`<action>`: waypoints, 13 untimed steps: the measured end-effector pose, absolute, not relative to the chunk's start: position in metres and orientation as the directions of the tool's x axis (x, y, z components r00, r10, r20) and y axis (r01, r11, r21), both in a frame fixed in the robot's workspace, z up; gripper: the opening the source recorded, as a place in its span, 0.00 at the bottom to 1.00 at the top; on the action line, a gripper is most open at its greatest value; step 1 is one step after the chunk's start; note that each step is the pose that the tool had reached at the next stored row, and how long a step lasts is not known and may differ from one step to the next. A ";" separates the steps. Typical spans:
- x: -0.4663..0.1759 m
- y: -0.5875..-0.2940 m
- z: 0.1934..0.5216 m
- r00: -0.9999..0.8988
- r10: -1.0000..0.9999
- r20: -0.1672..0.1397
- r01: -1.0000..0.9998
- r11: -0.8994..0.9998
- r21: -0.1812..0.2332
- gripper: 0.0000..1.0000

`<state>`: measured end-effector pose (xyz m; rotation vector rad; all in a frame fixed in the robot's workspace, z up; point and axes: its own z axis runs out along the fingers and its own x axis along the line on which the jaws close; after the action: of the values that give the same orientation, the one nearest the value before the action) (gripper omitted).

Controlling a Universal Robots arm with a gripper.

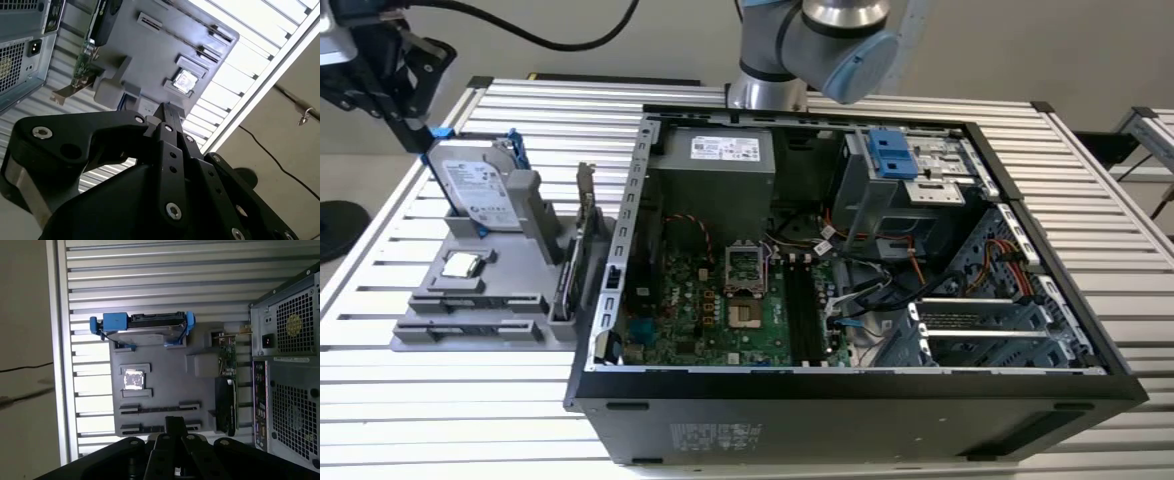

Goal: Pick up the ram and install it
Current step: 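Reach for the ram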

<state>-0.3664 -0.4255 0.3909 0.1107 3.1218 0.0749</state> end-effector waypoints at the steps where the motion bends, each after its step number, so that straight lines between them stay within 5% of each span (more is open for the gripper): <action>1: -0.367 -0.427 0.391 -0.997 0.071 -0.015 0.070 0.996 0.048 0.00; 13: -0.370 -0.444 0.391 -0.997 0.071 -0.015 0.070 0.996 0.048 0.00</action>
<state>-0.3698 -0.4440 0.3909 0.1107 3.1219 0.0748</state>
